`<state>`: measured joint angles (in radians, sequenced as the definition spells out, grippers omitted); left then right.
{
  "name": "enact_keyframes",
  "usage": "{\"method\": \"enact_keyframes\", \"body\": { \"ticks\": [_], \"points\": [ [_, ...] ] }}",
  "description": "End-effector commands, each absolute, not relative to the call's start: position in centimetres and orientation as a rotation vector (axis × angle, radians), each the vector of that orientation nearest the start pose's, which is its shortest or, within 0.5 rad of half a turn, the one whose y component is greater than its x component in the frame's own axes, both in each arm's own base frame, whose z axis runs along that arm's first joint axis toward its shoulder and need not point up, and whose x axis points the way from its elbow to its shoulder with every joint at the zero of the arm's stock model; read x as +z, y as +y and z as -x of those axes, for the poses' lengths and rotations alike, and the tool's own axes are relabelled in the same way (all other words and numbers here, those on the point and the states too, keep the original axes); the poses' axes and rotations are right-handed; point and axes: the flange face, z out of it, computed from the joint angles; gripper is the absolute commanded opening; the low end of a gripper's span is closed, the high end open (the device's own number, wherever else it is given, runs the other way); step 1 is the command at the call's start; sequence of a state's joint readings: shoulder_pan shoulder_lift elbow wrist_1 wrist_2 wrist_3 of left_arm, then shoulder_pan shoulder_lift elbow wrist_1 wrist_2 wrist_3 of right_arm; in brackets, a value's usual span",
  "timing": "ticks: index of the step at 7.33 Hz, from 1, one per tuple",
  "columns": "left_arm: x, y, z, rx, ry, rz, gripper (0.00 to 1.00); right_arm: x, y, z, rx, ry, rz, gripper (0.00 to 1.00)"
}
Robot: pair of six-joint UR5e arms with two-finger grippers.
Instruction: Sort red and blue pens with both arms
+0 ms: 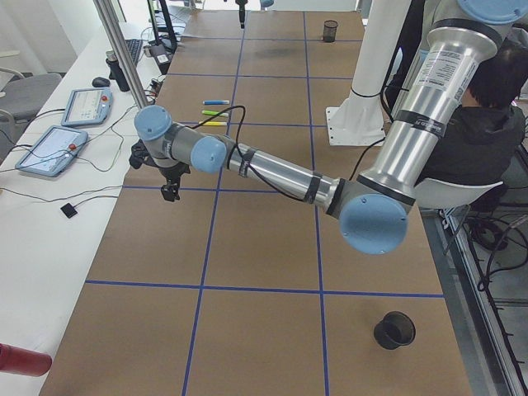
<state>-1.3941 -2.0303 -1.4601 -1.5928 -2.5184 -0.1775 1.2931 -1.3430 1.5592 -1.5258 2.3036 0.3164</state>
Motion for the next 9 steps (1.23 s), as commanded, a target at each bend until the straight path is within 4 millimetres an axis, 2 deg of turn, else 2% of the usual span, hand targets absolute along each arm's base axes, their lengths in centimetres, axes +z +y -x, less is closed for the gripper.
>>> {"method": "enact_keyframes", "body": {
  "ticks": [1,2,3,4,5,6,7,9],
  "points": [
    [38.5,-72.4,-13.0,0.207,0.963,-0.138,1.00,48.4,-62.6,13.5,-0.103,-0.761,-0.035,1.00],
    [35.4,-73.0,-19.0,0.156,0.916,-0.096,1.00,47.5,-62.7,14.9,-0.151,-0.769,-0.113,1.00],
    [33.4,-72.2,-24.8,0.130,0.867,-0.084,1.00,47.1,-62.5,16.8,-0.144,-0.775,-0.109,1.00],
    [31.5,-72.6,-28.3,0.127,0.853,-0.072,1.00,44.8,-62.7,18.9,-0.007,-0.781,-0.074,1.00],
    [27.7,-73.1,-33.5,0.097,0.865,-0.026,1.00,42.3,-62.4,21.7,0.059,-0.790,-0.057,1.00],
    [25.8,-72.4,-38.0,0.103,0.885,-0.014,1.00,42.0,-61.9,23.2,0.053,-0.794,-0.041,1.00],
    [25.6,-72.1,-40.8,0.084,0.915,-0.016,1.00,41.5,-61.9,23.9,0.043,-0.805,-0.037,1.00],
    [23.6,-71.2,-47.0,0.081,0.854,-0.081,1.00,40.2,-62.6,24.5,0.035,-0.813,-0.044,1.00]
  ]
}}
